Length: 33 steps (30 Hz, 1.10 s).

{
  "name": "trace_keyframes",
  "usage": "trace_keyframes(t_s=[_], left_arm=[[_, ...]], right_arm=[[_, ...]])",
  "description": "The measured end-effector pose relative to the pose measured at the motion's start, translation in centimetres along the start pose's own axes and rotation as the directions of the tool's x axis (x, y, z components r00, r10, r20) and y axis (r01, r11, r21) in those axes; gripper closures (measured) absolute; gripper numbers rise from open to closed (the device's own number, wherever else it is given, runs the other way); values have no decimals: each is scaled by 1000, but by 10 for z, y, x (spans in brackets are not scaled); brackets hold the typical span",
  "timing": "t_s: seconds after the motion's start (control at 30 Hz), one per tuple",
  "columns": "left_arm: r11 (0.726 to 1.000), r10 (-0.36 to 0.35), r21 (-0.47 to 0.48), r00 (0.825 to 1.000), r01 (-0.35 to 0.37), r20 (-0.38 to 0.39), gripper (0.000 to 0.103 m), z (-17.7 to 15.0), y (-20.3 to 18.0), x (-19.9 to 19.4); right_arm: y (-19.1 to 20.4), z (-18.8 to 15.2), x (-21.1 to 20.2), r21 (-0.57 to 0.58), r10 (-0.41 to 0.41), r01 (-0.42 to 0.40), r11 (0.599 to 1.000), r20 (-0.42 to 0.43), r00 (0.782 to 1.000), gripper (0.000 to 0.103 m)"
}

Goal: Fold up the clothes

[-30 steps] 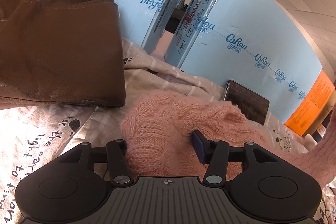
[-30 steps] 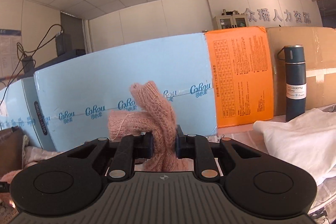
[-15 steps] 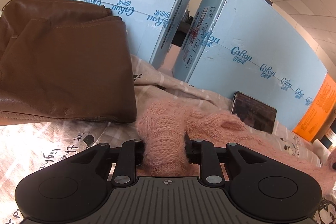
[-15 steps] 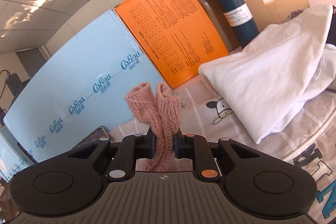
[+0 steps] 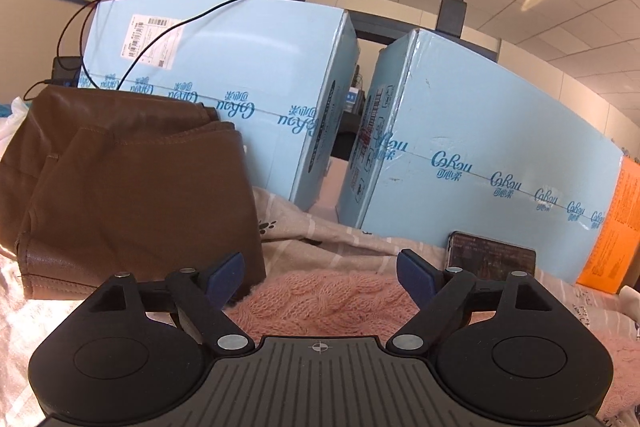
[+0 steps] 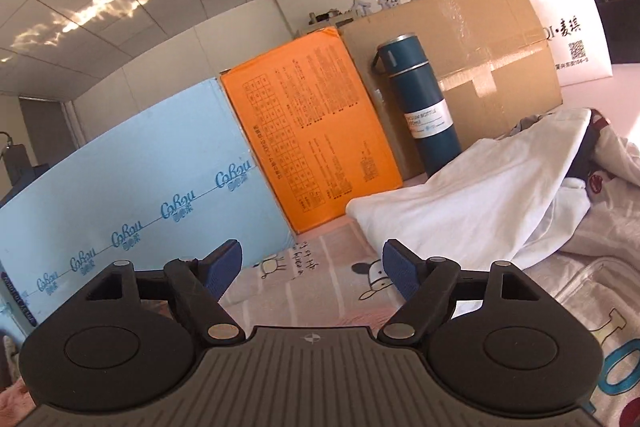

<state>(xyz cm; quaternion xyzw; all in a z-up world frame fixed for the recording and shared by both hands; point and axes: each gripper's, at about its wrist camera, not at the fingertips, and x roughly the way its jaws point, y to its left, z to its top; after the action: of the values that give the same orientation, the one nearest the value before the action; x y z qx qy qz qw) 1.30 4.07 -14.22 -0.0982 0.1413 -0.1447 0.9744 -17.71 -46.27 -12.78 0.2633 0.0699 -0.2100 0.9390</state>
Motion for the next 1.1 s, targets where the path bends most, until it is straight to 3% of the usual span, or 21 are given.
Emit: trace_keyframes(t_s=[0.1, 0.17, 0.2, 0.27, 0.33, 0.4, 0.5, 0.57, 0.63, 0.7, 0.73, 0.97, 1.1], left_arm=[[993, -76, 92, 997, 76, -1, 13, 5, -19, 2], [960, -168, 218, 984, 176, -52, 10, 8, -41, 6], [920, -223, 311, 971, 238, -84, 7, 7, -54, 7], [804, -330, 468, 930, 365, -160, 6, 4, -77, 10], [711, -398, 527, 884, 465, -243, 6, 3, -93, 18], [662, -416, 539, 854, 521, -314, 6, 4, -105, 31], [648, -382, 519, 827, 558, -412, 7, 3, -112, 57], [641, -387, 493, 802, 589, -455, 18, 0, -110, 63], [633, -392, 465, 774, 619, -497, 67, -3, -108, 69], [592, -425, 501, 772, 632, -472, 88, -6, -103, 59], [582, -444, 503, 768, 639, -462, 90, -4, -100, 54], [527, -510, 603, 790, 600, -340, 92, -5, -96, -18], [506, -545, 630, 784, 590, -297, 92, -15, -95, -56]], right_arm=[[0, -8, 21, 78, 139, -126, 989, -198, 970, 22], [3, -15, 29, 84, 130, -111, 990, -284, 950, 18], [3, -19, 32, 77, 94, -73, 994, -313, 945, 18], [1, -21, 35, 71, 38, -16, 997, -327, 944, 18], [-2, -21, 31, 86, 41, -14, 996, -323, 945, 18], [-2, -19, 30, 88, 44, -17, 996, -316, 948, 16], [-2, -18, 30, 81, 45, -20, 997, -317, 948, 16], [-3, -18, 31, 76, 44, -21, 997, -320, 946, 16], [-3, -17, 30, 83, 49, -23, 996, -319, 946, 16], [-2, -17, 29, 80, 49, -24, 996, -317, 947, 16], [-1, -17, 29, 76, 47, -24, 997, -316, 947, 16], [5, -15, 19, 63, 75, -60, 996, -278, 958, 16], [16, -13, 1, 49, 216, -210, 976, -214, 953, 16]])
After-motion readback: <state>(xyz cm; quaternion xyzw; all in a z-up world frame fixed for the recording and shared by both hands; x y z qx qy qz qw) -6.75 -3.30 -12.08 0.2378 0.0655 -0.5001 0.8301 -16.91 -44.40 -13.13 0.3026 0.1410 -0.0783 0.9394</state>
